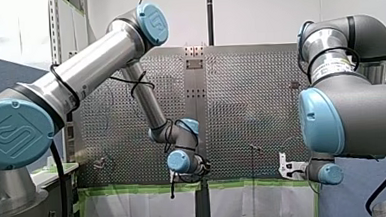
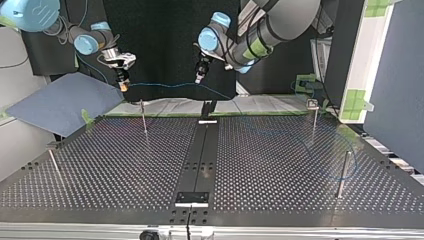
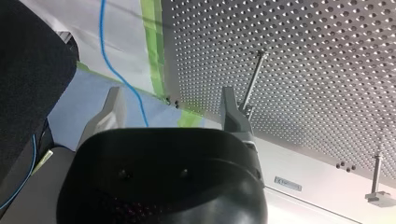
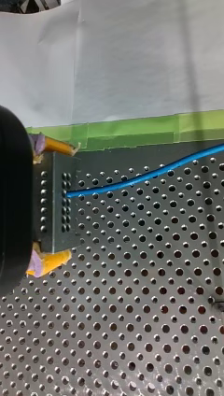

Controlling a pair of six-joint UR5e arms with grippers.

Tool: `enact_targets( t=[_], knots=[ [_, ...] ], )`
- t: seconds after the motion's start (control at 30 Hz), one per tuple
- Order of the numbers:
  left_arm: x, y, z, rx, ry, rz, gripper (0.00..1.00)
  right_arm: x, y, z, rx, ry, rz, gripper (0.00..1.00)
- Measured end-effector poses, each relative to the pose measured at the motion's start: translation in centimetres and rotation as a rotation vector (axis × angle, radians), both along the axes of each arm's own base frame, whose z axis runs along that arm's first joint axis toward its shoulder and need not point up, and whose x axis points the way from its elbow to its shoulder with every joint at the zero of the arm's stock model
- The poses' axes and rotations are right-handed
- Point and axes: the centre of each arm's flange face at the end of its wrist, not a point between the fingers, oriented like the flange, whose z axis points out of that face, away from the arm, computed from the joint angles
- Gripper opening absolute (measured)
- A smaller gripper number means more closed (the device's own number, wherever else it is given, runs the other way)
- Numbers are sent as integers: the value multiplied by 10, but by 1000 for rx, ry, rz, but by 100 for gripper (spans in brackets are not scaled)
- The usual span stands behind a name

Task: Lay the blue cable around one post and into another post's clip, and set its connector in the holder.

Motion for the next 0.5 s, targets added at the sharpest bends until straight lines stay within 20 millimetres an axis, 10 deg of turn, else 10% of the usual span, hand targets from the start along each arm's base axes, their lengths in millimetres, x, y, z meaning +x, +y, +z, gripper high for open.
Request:
enact_targets(
  t=[0.5],
  knots=[
    [24,-19,-41,-85,-61,8,100,-2,-1,0,0,-1,-3,0]
  ],
)
